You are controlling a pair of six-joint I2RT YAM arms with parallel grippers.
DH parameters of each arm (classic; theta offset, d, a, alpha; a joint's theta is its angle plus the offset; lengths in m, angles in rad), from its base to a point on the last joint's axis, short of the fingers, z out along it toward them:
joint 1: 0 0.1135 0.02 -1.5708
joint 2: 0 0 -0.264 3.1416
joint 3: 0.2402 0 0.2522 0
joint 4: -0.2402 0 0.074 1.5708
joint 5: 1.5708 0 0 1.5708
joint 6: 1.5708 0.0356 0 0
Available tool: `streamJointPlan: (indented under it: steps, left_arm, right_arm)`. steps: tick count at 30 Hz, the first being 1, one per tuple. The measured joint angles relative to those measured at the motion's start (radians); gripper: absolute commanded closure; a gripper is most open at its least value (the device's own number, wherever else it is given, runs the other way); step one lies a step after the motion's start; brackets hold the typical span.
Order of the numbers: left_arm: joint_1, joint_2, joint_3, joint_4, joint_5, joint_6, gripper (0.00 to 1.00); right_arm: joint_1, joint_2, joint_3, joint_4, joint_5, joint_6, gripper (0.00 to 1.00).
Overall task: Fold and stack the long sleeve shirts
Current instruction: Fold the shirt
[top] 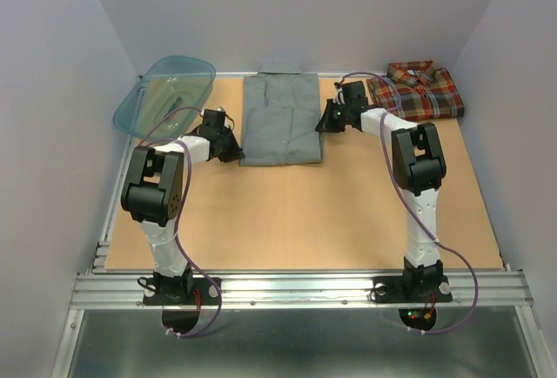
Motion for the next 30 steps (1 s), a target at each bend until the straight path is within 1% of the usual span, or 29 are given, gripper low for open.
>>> streamJointPlan:
  steps: [1, 2, 3, 5, 6, 8, 9, 11, 12, 14, 15, 18, 21, 23, 24, 26, 27, 30]
  left_arm:
    - [-0.003, 0.0, 0.0, -0.001, -0.003, 0.002, 0.84]
    - [-0.005, 0.0, 0.0, -0.002, -0.005, 0.004, 0.83]
    - [-0.008, -0.001, 0.001, -0.004, -0.008, 0.006, 0.78]
    - [-0.013, -0.001, 0.005, -0.011, -0.013, 0.009, 0.7]
    - [-0.014, -0.002, 0.007, -0.015, -0.013, 0.01, 0.62]
    - [-0.017, -0.006, 0.011, -0.028, -0.013, 0.011, 0.55]
    - [-0.017, -0.012, 0.015, -0.038, -0.014, 0.016, 0.46]
    - [-0.018, -0.022, 0.024, -0.071, -0.015, 0.018, 0.35]
    - [-0.018, -0.03, 0.033, -0.097, -0.018, 0.023, 0.25]
    - [-0.018, -0.042, 0.045, -0.135, -0.021, 0.023, 0.17]
    - [-0.018, -0.056, 0.06, -0.152, -0.021, 0.026, 0.16]
    - [-0.021, -0.103, 0.099, -0.187, -0.029, 0.024, 0.16]
    - [-0.028, -0.158, 0.148, -0.196, -0.034, 0.021, 0.23]
    - [-0.041, -0.183, 0.179, -0.179, -0.027, 0.015, 0.32]
    - [-0.055, -0.189, 0.189, -0.162, -0.02, 0.008, 0.41]
    - [-0.08, -0.188, 0.195, -0.125, -0.002, -0.006, 0.52]
    - [-0.09, -0.182, 0.194, -0.112, 0.011, -0.013, 0.59]
    - [-0.113, -0.143, 0.186, -0.06, 0.051, -0.039, 0.66]
  right_arm:
    - [0.0, 0.0, 0.0, 0.0, 0.002, 0.0, 0.93]
    - [0.0, 0.0, 0.0, 0.0, 0.006, -0.001, 0.88]
    - [0.0, 0.0, 0.0, 0.0, 0.008, -0.001, 0.74]
    - [0.0, 0.0, 0.001, 0.0, 0.015, -0.006, 0.64]
    - [0.0, -0.001, 0.002, 0.0, 0.017, -0.006, 0.56]
    - [-0.003, -0.003, 0.007, 0.001, 0.018, -0.008, 0.47]
    - [-0.004, -0.007, 0.01, 0.003, 0.019, -0.005, 0.39]
    - [-0.007, -0.02, 0.01, -0.002, 0.012, -0.006, 0.35]
    - [-0.007, -0.031, 0.01, -0.005, 0.004, 0.002, 0.31]
    - [-0.008, -0.064, 0.01, -0.005, -0.016, 0.012, 0.27]
    - [-0.008, -0.077, 0.01, -0.005, -0.028, 0.019, 0.25]
    - [-0.006, -0.157, 0.008, -0.005, -0.059, 0.047, 0.22]
    - [0.007, -0.242, 0.002, 0.016, -0.097, 0.092, 0.22]
    - [0.03, -0.293, -0.019, 0.064, -0.133, 0.144, 0.22]
    - [0.044, -0.313, -0.043, 0.106, -0.152, 0.178, 0.22]
    - [0.072, -0.338, -0.096, 0.198, -0.187, 0.233, 0.22]
    - [0.088, -0.345, -0.132, 0.257, -0.208, 0.27, 0.22]
    - [0.13, -0.327, -0.236, 0.426, -0.271, 0.393, 0.22]
